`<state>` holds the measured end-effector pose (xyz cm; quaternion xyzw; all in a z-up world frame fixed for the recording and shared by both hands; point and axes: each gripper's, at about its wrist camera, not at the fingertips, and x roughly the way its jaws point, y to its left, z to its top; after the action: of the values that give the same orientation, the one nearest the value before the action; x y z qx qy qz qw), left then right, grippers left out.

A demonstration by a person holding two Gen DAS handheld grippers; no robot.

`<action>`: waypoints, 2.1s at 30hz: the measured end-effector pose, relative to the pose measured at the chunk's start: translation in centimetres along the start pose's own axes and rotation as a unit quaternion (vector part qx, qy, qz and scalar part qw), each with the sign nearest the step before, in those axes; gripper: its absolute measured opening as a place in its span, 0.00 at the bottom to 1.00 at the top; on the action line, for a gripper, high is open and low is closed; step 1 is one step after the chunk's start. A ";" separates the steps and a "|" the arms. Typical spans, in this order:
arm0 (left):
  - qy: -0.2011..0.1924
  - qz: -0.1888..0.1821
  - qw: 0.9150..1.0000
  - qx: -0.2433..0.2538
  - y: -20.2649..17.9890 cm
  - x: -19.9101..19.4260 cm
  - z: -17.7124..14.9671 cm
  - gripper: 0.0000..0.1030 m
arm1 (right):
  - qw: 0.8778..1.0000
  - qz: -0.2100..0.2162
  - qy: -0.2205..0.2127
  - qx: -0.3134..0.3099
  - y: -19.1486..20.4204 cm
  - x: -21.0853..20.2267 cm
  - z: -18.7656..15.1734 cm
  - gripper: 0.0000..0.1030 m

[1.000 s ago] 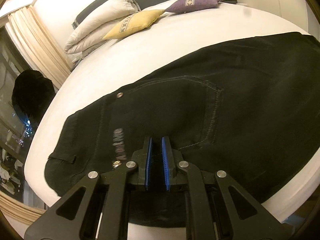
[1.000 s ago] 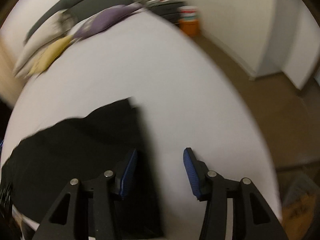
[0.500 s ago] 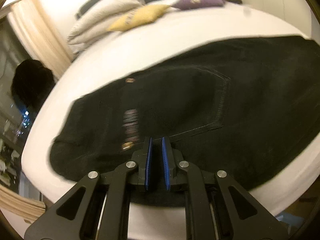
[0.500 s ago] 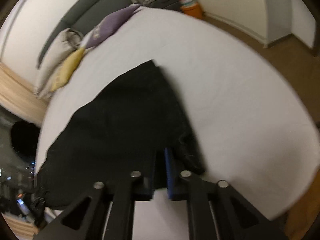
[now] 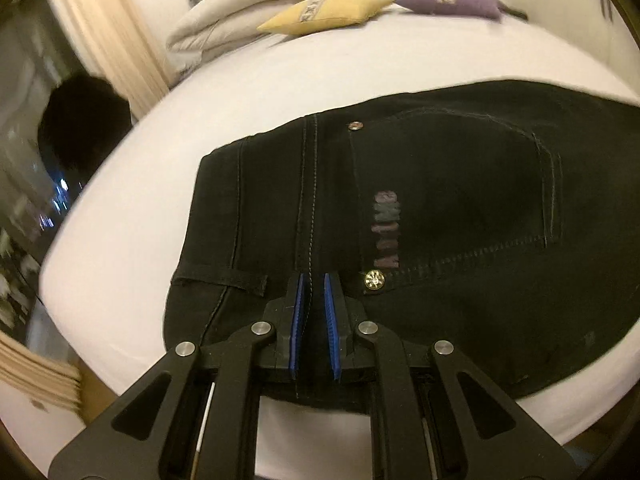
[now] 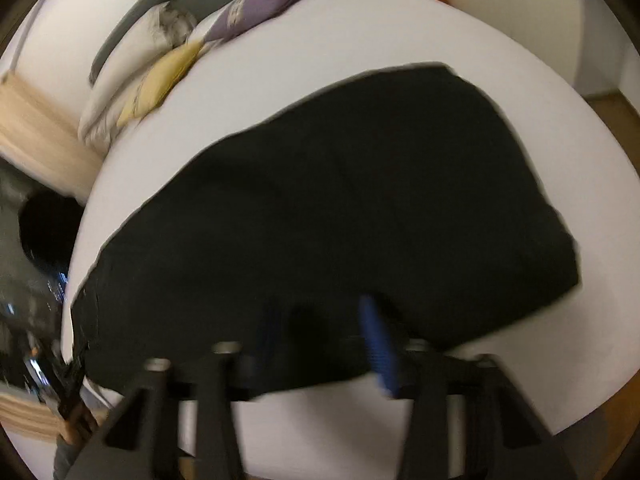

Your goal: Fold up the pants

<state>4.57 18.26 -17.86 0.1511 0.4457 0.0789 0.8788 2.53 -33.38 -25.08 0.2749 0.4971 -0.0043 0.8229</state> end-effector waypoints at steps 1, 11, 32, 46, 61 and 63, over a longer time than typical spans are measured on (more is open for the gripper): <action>-0.004 0.004 1.000 0.004 -0.1 -0.4 0.1 0.10 | 1.000 -0.006 -0.003 0.005 -0.6 -0.8 -0.1 0.33; -0.067 -0.033 0.997 0.026 -2.5 -2.0 8.1 0.10 | 0.981 0.065 -0.016 -0.184 14.9 -2.3 3.6 0.54; -0.050 -0.031 0.997 0.046 -5.8 5.7 6.4 0.10 | 0.863 0.043 0.207 -0.458 34.2 19.5 4.7 0.33; -0.074 -0.020 0.997 0.032 -6.6 3.6 3.7 0.10 | 0.921 0.064 0.112 -0.368 31.9 17.7 5.3 0.01; -0.078 -0.018 0.996 0.026 -6.6 3.2 3.3 0.10 | 0.948 0.194 0.067 -0.245 29.6 12.0 5.9 0.04; -0.077 -0.018 0.997 0.026 -6.6 3.2 3.3 0.10 | 0.933 0.214 0.097 -0.271 31.3 12.7 3.7 0.04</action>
<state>9.16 12.30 -20.61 0.1714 0.3808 0.0400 0.9077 20.77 -5.07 -20.19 0.1400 0.4858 0.3337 0.7956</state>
